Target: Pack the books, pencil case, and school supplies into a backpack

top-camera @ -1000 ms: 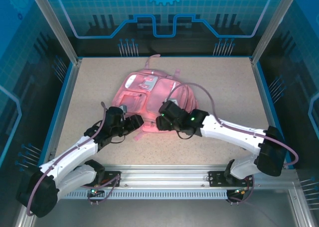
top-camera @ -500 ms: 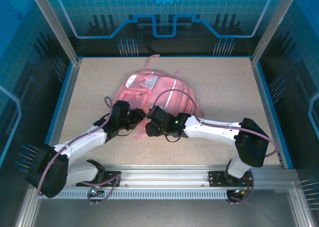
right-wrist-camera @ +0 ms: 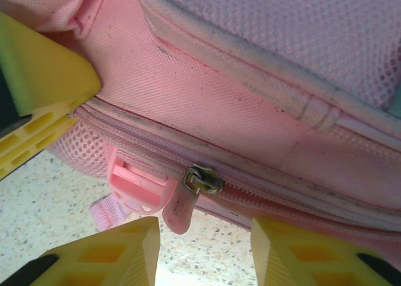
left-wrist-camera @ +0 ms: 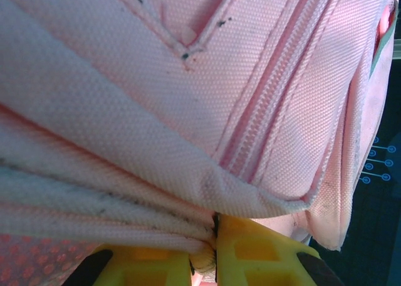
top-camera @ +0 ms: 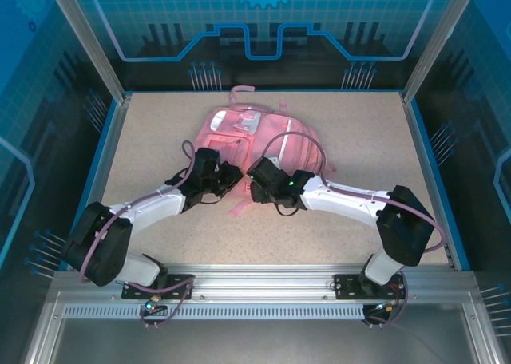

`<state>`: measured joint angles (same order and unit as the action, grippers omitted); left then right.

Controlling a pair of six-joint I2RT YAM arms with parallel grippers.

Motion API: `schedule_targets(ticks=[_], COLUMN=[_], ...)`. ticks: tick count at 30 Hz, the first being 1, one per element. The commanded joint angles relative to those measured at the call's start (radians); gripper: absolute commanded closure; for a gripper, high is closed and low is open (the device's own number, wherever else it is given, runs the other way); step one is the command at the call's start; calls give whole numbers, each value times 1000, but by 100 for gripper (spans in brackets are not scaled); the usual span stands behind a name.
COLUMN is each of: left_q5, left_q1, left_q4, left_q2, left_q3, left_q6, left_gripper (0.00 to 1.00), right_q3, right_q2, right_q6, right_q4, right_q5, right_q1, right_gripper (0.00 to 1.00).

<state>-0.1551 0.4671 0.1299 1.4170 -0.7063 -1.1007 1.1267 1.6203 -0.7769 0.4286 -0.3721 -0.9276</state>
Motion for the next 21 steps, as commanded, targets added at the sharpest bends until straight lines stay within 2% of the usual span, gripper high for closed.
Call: schedule_targets(ticks=[1,5,8,17,21], left_q5=[-44,-44,-46,-55,-50], left_q1=[20,22,23,26,25], left_q4=[80,77,71,52,46], left_q2=[17,25,32,23,21], left_q3=[-47,-47,-55,-69,-70], left_q6=[25,25,27,34,38], left_gripper=[95,95,95,96,96], right_q3=[4,13,40,78,90], right_q2=[-27,6,30,100,96], right_q6=[-61,-85,-64,-110,-113], right_q4=[36,35,28,78,91], right_q5=[-68,-49,-10,-39,-85], right_q1=[-24,-27,-28,-19,-15], right_gripper=[60,63,61,65,77])
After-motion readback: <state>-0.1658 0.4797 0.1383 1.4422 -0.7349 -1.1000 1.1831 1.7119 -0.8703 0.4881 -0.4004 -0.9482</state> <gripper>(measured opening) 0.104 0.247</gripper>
